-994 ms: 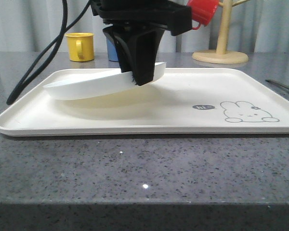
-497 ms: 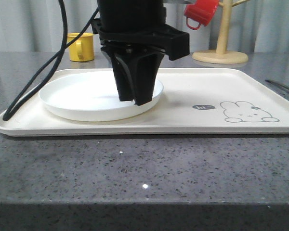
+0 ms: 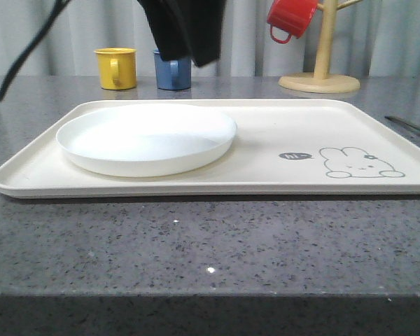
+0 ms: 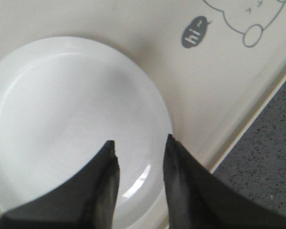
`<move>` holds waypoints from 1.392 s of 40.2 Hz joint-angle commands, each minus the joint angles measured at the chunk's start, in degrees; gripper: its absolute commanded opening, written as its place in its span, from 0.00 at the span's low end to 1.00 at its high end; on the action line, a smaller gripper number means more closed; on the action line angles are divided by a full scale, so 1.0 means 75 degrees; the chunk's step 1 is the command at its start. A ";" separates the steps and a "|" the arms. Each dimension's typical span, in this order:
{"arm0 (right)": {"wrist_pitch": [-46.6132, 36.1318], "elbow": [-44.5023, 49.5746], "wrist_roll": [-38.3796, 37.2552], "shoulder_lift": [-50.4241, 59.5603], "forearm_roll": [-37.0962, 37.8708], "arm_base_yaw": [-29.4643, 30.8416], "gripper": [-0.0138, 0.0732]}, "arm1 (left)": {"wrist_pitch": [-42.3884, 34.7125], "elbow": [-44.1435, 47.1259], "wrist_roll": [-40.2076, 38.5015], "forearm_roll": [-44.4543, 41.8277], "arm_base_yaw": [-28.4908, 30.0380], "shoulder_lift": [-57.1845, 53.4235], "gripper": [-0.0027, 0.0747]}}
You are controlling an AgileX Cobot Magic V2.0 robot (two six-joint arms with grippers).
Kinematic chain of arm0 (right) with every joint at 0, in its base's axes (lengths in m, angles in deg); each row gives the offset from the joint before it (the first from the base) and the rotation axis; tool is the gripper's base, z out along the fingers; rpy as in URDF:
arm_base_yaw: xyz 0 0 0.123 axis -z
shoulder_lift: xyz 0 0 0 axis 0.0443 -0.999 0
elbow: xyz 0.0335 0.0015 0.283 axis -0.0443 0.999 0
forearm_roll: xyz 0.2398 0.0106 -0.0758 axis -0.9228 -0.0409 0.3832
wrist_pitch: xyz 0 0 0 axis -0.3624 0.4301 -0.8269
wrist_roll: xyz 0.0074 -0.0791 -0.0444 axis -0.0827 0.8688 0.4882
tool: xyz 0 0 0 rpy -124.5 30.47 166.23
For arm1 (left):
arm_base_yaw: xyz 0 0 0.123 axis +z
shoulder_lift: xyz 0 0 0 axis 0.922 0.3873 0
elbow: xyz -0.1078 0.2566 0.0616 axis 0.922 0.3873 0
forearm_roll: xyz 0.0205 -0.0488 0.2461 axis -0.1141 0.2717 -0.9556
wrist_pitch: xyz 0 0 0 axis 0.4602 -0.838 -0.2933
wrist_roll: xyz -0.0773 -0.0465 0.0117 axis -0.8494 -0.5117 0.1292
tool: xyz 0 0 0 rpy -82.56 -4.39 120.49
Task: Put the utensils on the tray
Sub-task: 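Raise the left gripper away from the tray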
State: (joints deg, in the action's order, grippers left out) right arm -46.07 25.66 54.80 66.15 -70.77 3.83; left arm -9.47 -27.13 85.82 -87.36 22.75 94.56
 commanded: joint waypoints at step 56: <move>-0.0591 -0.0277 0.0072 -0.0091 -0.0010 0.0064 0.89 | -0.6183 1.0373 -0.0471 0.0622 0.4133 -1.2979 0.01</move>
State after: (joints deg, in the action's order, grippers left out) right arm -46.07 25.66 54.80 66.15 -70.77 3.83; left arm -49.87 51.93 82.82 -83.32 53.59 -3.23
